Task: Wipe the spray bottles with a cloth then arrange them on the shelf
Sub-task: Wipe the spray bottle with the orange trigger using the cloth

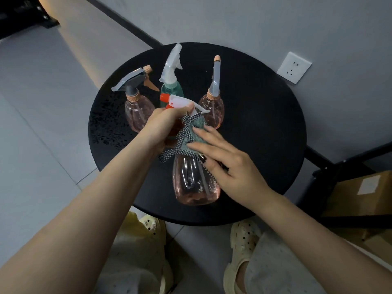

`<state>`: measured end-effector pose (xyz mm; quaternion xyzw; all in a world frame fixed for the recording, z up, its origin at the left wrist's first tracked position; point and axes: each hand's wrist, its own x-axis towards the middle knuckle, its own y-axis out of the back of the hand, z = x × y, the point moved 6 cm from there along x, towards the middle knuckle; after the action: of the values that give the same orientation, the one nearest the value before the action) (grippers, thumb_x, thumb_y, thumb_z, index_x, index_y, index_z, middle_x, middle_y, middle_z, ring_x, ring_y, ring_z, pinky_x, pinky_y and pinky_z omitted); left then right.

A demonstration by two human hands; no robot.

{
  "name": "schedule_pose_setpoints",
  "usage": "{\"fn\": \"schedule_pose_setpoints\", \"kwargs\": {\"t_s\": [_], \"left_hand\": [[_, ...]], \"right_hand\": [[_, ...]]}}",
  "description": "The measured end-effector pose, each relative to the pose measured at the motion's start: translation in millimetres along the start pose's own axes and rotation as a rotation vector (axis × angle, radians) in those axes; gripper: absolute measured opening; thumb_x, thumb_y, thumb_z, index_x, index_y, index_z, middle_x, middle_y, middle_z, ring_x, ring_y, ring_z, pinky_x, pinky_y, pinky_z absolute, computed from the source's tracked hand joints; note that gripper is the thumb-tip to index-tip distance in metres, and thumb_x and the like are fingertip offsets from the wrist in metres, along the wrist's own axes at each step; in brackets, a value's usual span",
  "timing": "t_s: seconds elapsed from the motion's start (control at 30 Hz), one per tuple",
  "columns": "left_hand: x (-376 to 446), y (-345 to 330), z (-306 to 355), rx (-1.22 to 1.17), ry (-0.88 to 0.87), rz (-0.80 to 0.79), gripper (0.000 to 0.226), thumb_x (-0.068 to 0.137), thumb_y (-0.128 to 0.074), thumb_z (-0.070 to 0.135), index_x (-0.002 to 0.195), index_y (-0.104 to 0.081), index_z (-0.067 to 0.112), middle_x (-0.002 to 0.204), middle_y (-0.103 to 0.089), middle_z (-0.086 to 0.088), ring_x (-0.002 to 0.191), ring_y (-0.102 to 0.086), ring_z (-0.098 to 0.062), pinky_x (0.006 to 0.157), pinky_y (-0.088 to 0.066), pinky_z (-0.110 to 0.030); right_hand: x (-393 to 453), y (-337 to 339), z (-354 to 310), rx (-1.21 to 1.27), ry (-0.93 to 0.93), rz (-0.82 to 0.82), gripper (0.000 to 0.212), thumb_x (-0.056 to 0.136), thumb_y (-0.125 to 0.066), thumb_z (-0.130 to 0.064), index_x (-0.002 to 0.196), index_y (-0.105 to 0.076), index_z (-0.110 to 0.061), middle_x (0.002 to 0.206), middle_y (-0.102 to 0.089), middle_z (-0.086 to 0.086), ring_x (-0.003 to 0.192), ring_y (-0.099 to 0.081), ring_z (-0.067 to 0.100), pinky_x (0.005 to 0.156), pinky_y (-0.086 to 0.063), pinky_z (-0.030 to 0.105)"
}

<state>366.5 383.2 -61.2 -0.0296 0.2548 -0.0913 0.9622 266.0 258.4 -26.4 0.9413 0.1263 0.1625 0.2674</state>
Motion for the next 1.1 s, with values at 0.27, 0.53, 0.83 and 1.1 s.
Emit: {"fn": "schedule_pose_setpoints", "kwargs": {"t_s": [0.27, 0.53, 0.83, 1.1], "left_hand": [[-3, 10, 13, 0.066, -0.033, 0.028, 0.021, 0.089, -0.058, 0.034, 0.090, -0.060, 0.014, 0.070, -0.060, -0.003, 0.052, -0.058, -0.011, 0.044, -0.046, -0.020], [-3, 3, 11, 0.068, -0.024, -0.010, 0.028, 0.087, -0.059, 0.038, 0.097, -0.062, 0.012, 0.092, -0.065, -0.016, 0.063, -0.063, -0.017, 0.056, -0.053, -0.028], [-4, -6, 5, 0.060, 0.023, -0.050, 0.050, 0.073, -0.066, 0.045, 0.106, -0.065, 0.007, 0.104, -0.069, -0.015, 0.098, -0.065, -0.034, 0.094, -0.048, -0.050], [-5, 11, 20, 0.017, -0.057, -0.002, 0.020, 0.092, -0.054, 0.033, 0.091, -0.061, 0.015, 0.077, -0.066, -0.007, 0.062, -0.062, -0.017, 0.051, -0.055, -0.029]], "right_hand": [[-30, -9, -14, -0.368, 0.441, -0.110, 0.030, 0.097, -0.048, -0.009, 0.126, -0.055, -0.009, 0.139, -0.048, 0.009, 0.137, -0.035, 0.029, 0.109, -0.036, 0.044], [-27, -3, -10, -0.257, 0.387, -0.086, 0.034, 0.094, -0.049, -0.005, 0.128, -0.052, -0.012, 0.142, -0.043, 0.006, 0.140, -0.031, 0.026, 0.113, -0.031, 0.038], [-4, 8, 1, 0.049, 0.029, 0.027, 0.041, 0.093, -0.045, -0.007, 0.132, -0.048, -0.018, 0.144, -0.039, -0.006, 0.142, -0.025, 0.012, 0.114, -0.022, 0.022], [-35, -4, -12, -0.326, 0.421, -0.096, 0.037, 0.095, -0.050, -0.006, 0.131, -0.047, -0.012, 0.143, -0.042, 0.006, 0.139, -0.031, 0.029, 0.108, -0.038, 0.044]]}}
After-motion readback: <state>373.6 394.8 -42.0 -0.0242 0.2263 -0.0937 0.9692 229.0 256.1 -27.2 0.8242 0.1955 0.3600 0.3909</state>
